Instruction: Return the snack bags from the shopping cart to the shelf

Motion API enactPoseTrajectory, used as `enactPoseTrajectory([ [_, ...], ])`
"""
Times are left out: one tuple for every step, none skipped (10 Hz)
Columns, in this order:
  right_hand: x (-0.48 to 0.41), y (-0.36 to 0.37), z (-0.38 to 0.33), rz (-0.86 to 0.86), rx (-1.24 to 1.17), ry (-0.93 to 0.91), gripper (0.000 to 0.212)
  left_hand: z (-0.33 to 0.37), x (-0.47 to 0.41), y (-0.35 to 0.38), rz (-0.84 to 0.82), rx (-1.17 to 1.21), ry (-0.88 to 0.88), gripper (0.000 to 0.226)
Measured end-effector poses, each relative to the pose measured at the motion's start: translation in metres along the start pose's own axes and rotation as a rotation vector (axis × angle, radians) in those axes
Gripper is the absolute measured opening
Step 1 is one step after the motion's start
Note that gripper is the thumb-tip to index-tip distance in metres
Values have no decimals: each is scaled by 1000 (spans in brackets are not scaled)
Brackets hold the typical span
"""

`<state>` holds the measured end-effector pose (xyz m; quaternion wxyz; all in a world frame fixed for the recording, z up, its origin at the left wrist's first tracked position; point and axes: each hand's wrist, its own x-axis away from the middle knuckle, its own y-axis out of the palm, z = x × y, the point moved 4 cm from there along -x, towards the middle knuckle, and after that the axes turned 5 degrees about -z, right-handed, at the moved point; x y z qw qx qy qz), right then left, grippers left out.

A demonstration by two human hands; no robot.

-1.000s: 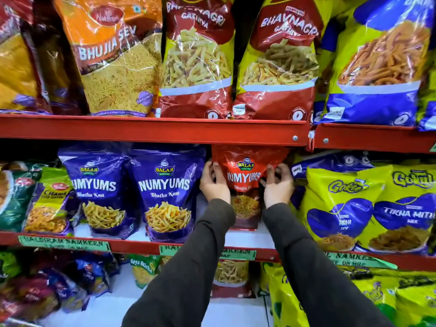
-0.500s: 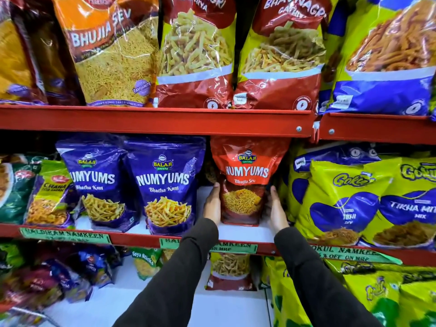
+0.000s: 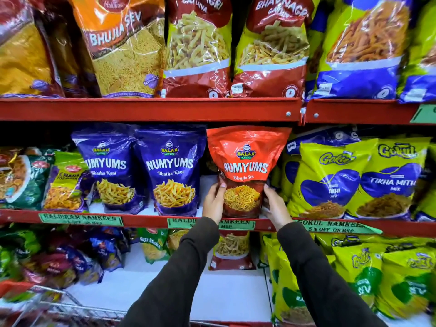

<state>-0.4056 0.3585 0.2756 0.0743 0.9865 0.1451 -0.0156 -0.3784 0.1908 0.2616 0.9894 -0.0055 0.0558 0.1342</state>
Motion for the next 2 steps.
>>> enactPoseTrajectory([
  [1,2,-2,31,70,42,25,9,6,-3,0,-70,-30,56],
  [-13,-19,12,105,132,-24,40,21,21,-8,75,-122,20,45],
])
